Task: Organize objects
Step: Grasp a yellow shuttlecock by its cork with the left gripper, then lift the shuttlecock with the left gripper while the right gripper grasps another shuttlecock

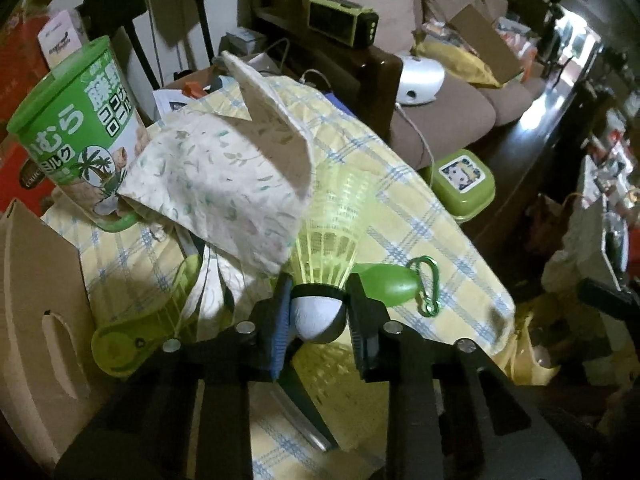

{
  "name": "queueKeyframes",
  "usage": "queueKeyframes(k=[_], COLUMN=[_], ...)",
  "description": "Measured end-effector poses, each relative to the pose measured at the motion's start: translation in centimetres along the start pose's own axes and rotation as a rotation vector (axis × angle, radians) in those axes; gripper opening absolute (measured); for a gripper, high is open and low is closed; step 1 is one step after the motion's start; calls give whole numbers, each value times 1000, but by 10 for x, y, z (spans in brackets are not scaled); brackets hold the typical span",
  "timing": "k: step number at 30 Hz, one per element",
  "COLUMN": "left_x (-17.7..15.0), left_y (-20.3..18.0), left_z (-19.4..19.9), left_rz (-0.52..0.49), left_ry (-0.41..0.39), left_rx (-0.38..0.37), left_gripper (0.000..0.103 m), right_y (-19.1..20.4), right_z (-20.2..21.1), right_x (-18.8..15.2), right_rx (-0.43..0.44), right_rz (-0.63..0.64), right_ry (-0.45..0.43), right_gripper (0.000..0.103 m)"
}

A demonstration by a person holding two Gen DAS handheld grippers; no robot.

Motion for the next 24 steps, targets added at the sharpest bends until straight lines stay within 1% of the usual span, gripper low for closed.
queueKeyframes(k=[5,9,12,16,19,22,24], left_x=[-6,-12,-17,-24,-28,-28,-30], left_y=[3,9,17,26,31,34,39], left_z=[23,41,60,87,103,111,117], left_rz=[23,63,111,151,163,167,180], left_ry=[-41,-72,-107,-153,-173,-179,-189], left_rx=[-28,-53,-74,-96,-102,-85,-95], left_gripper=[24,24,24,24,24,24,24], right_y=[2,2,3,8,17,31,40], right_z=[4,10,13,13,10,0,-9], right_x=[4,9,13,19,25,33,36], right_rx=[58,62,72,84,92,154,179], right_rz=[-22,-22,-21,6,44,72,92], right_ry=[2,-14,-18,-18,-6,36,70], right_gripper=[102,101,99,91,89,89,89])
Point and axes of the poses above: each gripper's, at about its wrist camera, not at the fingertips, and z roughly against the way its jaws point, y to its left, x to its top, the point moved 7 cm from there along -z, roughly the way its jaws point
